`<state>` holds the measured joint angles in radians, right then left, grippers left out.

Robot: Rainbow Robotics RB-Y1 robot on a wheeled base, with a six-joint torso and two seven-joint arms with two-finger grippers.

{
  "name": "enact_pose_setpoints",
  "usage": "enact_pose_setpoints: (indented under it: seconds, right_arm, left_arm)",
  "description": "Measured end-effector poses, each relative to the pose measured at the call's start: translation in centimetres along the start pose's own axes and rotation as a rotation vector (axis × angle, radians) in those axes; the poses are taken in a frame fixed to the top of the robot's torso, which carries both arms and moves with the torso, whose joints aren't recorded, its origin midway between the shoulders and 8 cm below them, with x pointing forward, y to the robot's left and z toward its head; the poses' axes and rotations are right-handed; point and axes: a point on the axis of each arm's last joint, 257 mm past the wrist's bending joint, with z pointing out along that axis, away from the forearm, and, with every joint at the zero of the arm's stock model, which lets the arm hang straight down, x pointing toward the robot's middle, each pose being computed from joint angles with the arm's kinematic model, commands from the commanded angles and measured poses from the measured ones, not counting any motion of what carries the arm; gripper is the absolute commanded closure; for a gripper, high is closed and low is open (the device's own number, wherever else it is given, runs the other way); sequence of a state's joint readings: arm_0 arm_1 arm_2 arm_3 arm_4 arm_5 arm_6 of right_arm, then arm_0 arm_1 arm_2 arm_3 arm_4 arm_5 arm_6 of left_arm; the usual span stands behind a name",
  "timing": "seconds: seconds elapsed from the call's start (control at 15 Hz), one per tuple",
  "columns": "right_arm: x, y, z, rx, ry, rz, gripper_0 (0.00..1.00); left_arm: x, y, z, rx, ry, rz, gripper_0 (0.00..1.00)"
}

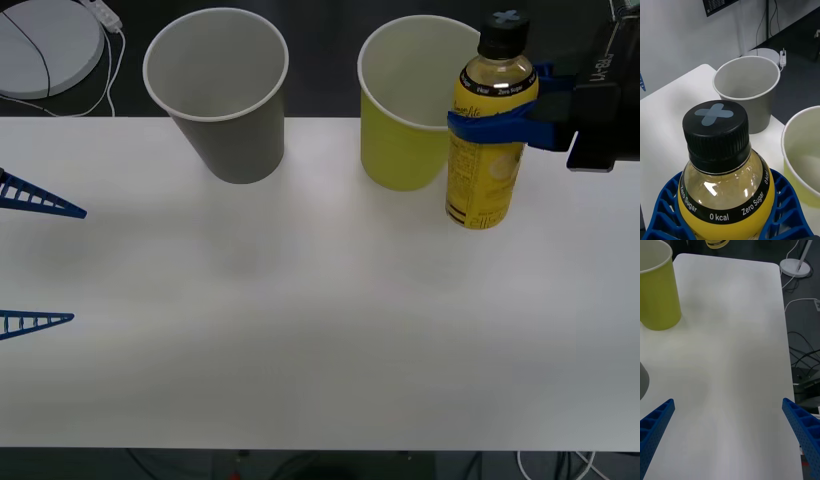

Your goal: Put the can into the green bin and the plastic bottle into the gray bin

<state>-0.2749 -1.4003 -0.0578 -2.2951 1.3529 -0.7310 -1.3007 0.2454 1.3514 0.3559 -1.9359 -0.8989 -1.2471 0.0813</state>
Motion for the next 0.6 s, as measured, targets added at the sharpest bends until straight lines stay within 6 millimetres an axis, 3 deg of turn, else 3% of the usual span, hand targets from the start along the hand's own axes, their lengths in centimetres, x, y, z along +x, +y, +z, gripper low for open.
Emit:
enact_pose_setpoints:
  seconds: [0.33,0.6]
  right_arm:
    - [-2.3,-0.9,1.3,-0.025,0.082,0.032,1.00]
    - [-3.5,-1.9,3.8,-0.043,0.148,0.015,1.00]
  left_arm:
    - [0.0,0.0,0.0,0.000,0.000,0.000,0.00]
    - [0.0,0.0,0.0,0.000,0.000,0.000,0.00]
